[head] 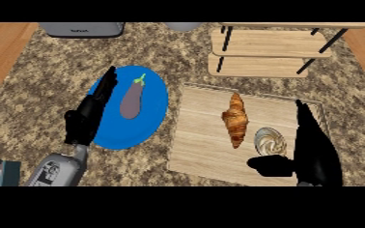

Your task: Pick the cupcake from the tray and place it in the tiered shelf

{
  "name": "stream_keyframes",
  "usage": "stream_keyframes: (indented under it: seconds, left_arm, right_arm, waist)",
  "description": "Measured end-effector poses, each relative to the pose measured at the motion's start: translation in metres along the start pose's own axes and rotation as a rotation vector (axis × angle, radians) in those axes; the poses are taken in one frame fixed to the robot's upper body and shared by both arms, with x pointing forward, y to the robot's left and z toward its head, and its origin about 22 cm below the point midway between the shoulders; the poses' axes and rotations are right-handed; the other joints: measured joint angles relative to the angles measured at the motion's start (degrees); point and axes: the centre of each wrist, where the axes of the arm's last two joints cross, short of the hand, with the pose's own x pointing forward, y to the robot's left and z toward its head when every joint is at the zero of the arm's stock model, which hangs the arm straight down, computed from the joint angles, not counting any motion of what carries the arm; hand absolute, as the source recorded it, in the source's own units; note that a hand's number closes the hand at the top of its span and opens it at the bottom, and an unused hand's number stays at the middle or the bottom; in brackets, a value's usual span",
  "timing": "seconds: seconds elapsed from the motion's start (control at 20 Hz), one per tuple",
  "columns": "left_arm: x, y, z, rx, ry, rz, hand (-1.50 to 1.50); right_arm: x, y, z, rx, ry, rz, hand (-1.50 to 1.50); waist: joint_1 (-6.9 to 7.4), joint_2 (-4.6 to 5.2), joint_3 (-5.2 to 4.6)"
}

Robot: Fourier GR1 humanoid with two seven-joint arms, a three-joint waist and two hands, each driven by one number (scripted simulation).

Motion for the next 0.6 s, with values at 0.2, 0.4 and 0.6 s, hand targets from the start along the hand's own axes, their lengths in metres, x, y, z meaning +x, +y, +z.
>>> stream_keyframes:
  seconds: [0.2, 0.4, 0.6]
  left_arm:
    - [-0.003, -0.002, -0.012, 0.005, 0.002, -0.001, 0.0]
    - [-0.012, 0.0, -0.011, 0.007, -0.001, -0.006, 0.0]
    - [-0.015, -0.002, -0.008, 0.001, 0.001, -0.004, 0.0]
  right_arm:
    - [0.006, 0.008, -0.005, -0.004, 0.016, 0.011, -1.5]
    - [0.002, 0.016, -0.01, 0.004, 0.044, 0.027, -1.5]
    - [-0.004, 0.023, -0.02, 0.015, 0.074, 0.038, -1.5]
  waist:
    - [-0.19, 0.09, 0.01]
    - [-0.16, 0.08, 0.01]
    - [-0.09, 0.07, 0.03]
